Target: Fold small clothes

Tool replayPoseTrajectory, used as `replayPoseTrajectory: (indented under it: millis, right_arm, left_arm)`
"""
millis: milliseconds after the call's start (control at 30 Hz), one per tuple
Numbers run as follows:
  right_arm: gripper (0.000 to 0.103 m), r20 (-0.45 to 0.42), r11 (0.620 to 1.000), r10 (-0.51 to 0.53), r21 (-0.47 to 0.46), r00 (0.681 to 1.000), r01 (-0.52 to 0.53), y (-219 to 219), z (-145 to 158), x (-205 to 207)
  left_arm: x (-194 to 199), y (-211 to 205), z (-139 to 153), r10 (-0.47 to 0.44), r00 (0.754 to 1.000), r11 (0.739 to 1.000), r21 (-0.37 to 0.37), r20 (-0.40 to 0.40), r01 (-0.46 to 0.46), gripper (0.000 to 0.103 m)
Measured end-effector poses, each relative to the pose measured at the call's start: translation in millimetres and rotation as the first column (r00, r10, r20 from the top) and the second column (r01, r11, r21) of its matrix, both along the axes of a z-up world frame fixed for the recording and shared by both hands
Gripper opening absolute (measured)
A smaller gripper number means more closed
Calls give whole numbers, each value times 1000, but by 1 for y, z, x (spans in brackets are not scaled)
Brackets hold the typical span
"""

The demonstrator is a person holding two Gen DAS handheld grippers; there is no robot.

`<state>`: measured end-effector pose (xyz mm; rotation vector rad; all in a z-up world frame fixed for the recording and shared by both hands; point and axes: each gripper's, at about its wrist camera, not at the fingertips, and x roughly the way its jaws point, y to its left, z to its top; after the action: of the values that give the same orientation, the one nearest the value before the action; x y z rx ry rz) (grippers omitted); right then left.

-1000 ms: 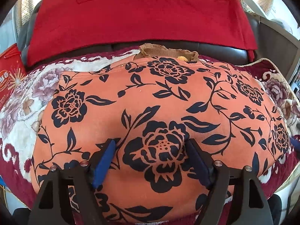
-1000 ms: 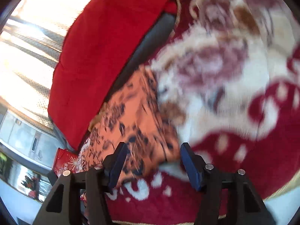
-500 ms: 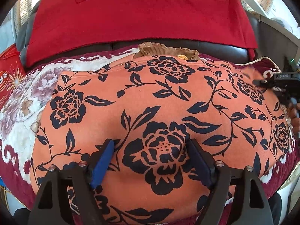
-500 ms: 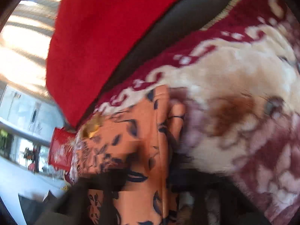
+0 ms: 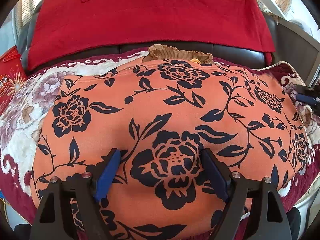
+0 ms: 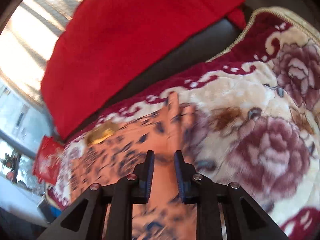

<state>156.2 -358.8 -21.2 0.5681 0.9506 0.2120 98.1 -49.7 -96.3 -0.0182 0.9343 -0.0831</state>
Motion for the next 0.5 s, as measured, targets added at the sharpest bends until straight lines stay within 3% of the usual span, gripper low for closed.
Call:
replayPoseTrajectory:
  millis: [33, 67, 100, 233, 367, 500]
  right_arm:
    - [44, 10, 999, 20, 38, 1000, -21, 8, 6, -14]
    - [80, 15, 998, 25, 64, 1000, -26, 12, 8, -22]
    - [90, 22, 994, 29, 102, 999, -31, 18, 9, -34]
    - [91, 3, 980, 87, 181, 996, -86, 47, -14, -59]
    - [91, 17, 995, 31, 96, 999, -33, 52, -29, -73]
    - [91, 61, 999, 8, 44, 998, -10, 51, -15, -91]
  left_arm:
    - [0, 0, 0, 0, 1000, 1000, 0, 0, 0, 84]
    - [0, 0, 0, -1, 1000, 1000, -1, 0, 1, 84]
    - [0, 0, 1, -8, 1000, 1000, -3, -3, 8, 84]
    - [-10, 27, 21, -11, 1000, 991, -135, 0, 10, 80]
    - [-45, 97, 38, 162, 985, 965, -215, 49, -148, 80]
    - [-53, 163, 2, 329, 940, 911, -232, -87, -341, 78]
